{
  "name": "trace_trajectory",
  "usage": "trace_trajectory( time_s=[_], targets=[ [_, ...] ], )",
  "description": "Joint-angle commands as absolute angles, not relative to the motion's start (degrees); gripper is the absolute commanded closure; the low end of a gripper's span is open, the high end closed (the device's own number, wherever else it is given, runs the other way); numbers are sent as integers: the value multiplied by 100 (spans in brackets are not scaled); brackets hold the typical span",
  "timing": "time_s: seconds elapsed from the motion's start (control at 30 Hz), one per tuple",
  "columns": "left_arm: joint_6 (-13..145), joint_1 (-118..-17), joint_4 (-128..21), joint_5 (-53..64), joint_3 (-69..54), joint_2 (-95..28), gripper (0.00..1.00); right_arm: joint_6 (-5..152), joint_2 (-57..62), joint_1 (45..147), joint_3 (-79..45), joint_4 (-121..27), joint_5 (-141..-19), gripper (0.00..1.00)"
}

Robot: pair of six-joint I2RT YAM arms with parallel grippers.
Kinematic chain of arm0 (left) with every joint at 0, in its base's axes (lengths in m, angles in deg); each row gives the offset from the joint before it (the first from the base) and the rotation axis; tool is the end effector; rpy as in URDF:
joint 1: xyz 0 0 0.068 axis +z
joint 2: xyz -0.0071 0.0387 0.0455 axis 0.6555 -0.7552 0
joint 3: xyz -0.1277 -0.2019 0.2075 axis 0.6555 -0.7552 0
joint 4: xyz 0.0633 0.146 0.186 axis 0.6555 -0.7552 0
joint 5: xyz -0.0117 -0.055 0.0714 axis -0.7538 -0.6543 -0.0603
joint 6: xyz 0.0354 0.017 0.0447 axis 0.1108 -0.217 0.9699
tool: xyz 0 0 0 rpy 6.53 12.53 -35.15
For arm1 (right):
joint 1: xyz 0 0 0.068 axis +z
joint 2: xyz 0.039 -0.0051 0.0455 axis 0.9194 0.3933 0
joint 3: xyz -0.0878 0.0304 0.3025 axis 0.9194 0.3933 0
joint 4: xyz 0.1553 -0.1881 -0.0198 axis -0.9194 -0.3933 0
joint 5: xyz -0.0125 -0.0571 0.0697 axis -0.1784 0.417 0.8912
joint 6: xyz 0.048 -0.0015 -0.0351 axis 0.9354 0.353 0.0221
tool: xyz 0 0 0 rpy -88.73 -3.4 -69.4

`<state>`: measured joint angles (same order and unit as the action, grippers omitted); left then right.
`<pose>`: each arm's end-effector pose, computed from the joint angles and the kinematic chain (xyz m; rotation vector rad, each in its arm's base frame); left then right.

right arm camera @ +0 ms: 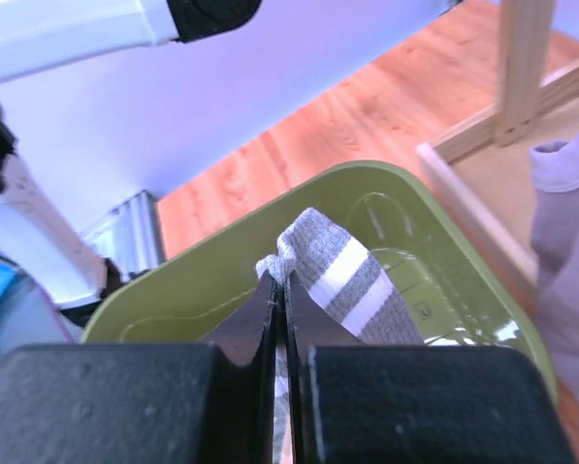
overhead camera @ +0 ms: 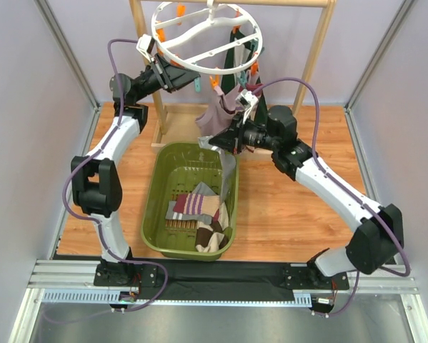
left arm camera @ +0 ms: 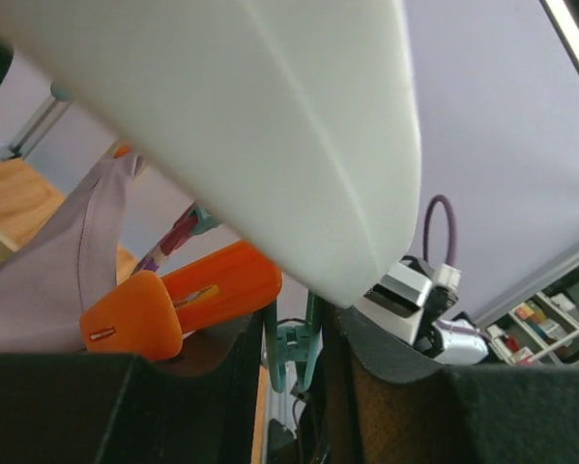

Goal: Clip the socks to the hanger
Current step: Pick up the sock from the bin, then clamp the sock onto the hanger.

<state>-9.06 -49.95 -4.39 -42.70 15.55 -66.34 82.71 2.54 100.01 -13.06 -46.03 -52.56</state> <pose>0.4191 -0.1031 0.4735 0.2343 1.4432 -1.8494 0.2488 0.1922 0.4255 -0.7312 1.6822 1.1398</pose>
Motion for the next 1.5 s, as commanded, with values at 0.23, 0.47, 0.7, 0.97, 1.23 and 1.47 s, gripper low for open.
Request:
trace_trajectory(
  time_s=[0.23,0.47,0.7,0.97,1.23,1.47],
  targets=[
    [-1636,-5001,684,-4670,1868,-6748,100,10959,1395,9154,-2426,-2316,-3326,100],
    [-1680,-5001,815,-4662,1833,-6730,100,12856,2037,9005,-2998,-735,-3158,100],
    [-1768,-5001,938,-4556,1816,-6704,100,13755,2653,8996,-3493,-56,-3166,100],
    [-2049,-5001,1246,-4512,1912,-6791,100,14063,2820,8943,-3483,-56,-3228,100],
    [-2305,-5001,1510,-4459,1965,-6853,100,14283,3057,8917,-3519,-38,-3281,100],
    [-2234,-5001,1449,-4503,1947,-6835,100,14468,3154,8925,-3624,138,-3342,100]
  ],
)
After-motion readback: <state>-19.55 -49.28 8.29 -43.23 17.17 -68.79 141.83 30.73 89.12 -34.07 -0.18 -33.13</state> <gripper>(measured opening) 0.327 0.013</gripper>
